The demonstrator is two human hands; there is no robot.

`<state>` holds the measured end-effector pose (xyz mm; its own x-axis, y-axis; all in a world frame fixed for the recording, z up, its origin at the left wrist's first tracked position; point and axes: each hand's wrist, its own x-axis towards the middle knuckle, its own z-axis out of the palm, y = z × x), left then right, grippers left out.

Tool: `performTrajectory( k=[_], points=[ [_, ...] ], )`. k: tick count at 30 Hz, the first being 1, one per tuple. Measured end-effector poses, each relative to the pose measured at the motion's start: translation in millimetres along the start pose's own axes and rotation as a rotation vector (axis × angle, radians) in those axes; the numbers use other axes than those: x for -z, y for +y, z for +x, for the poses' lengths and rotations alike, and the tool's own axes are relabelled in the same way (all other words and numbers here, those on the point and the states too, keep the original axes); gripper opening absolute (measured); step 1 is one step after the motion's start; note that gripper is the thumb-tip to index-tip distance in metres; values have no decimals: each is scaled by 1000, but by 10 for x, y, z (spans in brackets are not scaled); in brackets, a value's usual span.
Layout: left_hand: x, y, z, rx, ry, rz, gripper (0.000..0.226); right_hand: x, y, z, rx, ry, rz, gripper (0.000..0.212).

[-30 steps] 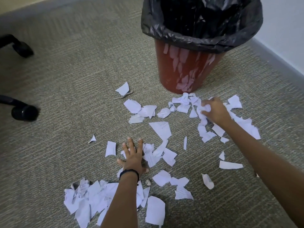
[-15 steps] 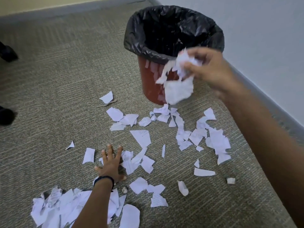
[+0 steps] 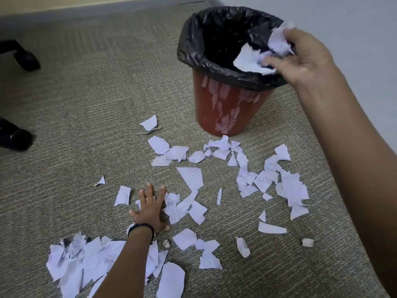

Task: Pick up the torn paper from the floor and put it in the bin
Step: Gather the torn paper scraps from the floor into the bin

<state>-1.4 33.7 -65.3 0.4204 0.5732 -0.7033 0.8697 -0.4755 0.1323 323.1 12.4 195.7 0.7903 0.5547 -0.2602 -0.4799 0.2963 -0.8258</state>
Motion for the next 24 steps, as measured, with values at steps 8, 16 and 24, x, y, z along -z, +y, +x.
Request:
performTrajectory(
  k=[8, 16, 24],
  points=[
    [11, -1, -13, 0, -7, -10, 111, 252, 204, -298, 436, 30, -559, 35],
    [-13, -17, -13, -9, 16, -55, 110, 1592, 1252, -442, 435, -150, -1442, 56],
    [-23, -30, 0, -14, 23, -61, 111, 2217, 2031, -496, -56, -457, -1870, 90]
  ],
)
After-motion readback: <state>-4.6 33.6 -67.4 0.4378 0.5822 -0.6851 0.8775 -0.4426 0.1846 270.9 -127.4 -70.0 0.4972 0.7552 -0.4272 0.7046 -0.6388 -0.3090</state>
